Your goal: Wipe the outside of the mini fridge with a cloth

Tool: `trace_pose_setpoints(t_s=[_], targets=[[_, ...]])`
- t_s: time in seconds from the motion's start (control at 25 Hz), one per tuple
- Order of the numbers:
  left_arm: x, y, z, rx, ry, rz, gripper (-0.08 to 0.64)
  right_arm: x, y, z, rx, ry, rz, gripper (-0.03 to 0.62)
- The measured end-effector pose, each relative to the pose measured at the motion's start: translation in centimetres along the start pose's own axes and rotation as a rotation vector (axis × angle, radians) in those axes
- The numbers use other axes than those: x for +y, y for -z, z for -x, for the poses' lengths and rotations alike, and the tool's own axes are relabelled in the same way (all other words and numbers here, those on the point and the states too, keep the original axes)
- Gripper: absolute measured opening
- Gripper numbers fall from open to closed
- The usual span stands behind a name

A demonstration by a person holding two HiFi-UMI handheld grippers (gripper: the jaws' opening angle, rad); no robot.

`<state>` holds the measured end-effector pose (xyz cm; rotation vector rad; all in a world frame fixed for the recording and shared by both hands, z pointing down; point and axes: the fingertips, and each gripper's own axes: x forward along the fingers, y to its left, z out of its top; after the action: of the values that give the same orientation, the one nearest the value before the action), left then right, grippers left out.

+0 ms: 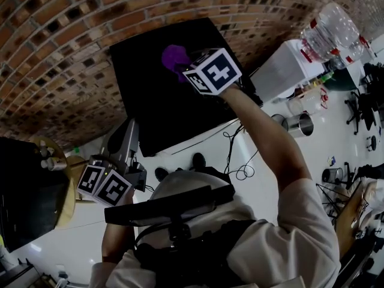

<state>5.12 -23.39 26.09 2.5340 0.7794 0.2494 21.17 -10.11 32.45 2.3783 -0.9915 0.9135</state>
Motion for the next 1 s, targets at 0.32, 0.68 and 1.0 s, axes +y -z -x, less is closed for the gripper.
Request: trace_pose_setpoints(t_s=[0.32, 0.68, 1.0], targets=[[-0.7, 0.4, -0.8, 0.017, 0.017, -0.015, 0.008, -5.8, 3.7, 2.4, 0.041, 0.091, -0.057, 0.135], [-0.5, 1.2, -0.8, 0.029, 0.042, -0.079, 0.008, -10.4, 6.9, 4.6, 0.073, 0.162, -0.114, 0.135], [-0.8, 0.7, -0.9, 0.028, 0.026, -0.032, 0.008, -13.4, 9.1, 6.6, 0.093, 0.218, -0.17, 0.135]])
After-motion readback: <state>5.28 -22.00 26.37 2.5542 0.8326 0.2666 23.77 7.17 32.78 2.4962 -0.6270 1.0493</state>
